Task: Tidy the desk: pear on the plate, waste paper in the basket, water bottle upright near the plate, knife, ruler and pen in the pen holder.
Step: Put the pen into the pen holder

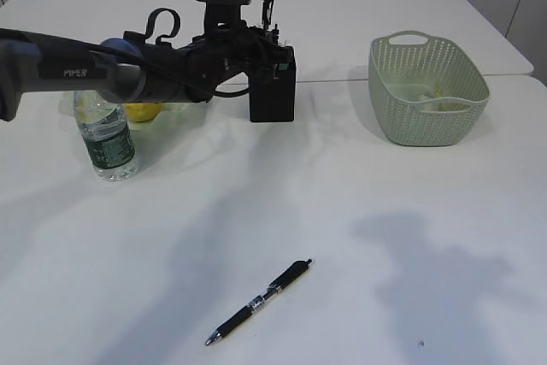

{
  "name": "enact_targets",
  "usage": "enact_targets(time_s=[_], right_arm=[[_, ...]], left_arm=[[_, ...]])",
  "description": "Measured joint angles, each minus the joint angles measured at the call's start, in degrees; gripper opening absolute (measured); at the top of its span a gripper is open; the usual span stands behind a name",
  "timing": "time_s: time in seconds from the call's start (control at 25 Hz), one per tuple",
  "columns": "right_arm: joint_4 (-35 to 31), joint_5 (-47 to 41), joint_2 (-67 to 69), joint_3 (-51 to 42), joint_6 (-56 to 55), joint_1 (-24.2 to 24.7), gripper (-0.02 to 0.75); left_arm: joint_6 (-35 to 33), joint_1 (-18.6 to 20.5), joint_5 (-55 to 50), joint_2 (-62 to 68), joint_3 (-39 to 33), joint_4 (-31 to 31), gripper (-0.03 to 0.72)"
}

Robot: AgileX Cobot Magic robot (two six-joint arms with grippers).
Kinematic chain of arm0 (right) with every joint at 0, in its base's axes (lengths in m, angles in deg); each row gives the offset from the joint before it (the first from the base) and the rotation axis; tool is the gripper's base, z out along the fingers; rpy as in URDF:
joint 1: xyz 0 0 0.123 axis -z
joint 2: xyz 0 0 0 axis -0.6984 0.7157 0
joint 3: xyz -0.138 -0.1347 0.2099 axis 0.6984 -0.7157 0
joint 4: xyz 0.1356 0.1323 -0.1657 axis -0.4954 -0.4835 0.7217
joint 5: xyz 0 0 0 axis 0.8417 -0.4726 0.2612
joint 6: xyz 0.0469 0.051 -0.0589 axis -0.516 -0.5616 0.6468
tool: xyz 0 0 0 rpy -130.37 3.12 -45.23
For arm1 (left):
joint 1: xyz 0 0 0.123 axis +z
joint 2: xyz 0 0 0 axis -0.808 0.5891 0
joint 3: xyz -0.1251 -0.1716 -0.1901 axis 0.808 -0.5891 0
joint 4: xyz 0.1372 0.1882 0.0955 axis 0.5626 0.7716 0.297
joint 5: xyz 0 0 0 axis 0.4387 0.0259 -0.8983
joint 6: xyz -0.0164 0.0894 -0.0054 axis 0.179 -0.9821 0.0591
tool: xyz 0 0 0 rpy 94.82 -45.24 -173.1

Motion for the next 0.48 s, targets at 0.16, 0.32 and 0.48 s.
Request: enact_targets(time_s=[0.16, 0.32, 0.48], right_arm=[[0.0, 0.0, 0.0, 0.0, 0.0, 0.0, 0.314], [0.0, 0.1, 0.0, 0.0, 0.0, 0.0, 0.314], [0.0, 0.55, 0.0, 0.0, 0.0, 0.0, 0.314]], left_arm=[[0.0, 0.0, -1.07, 0.0, 0.0, 0.36, 0.062], [0.07, -1.07, -1.36, 0.0, 0.04, 2.61, 0.062], [0.07, -1.55, -2.67, 0.0, 0.15, 3.42, 0.062]])
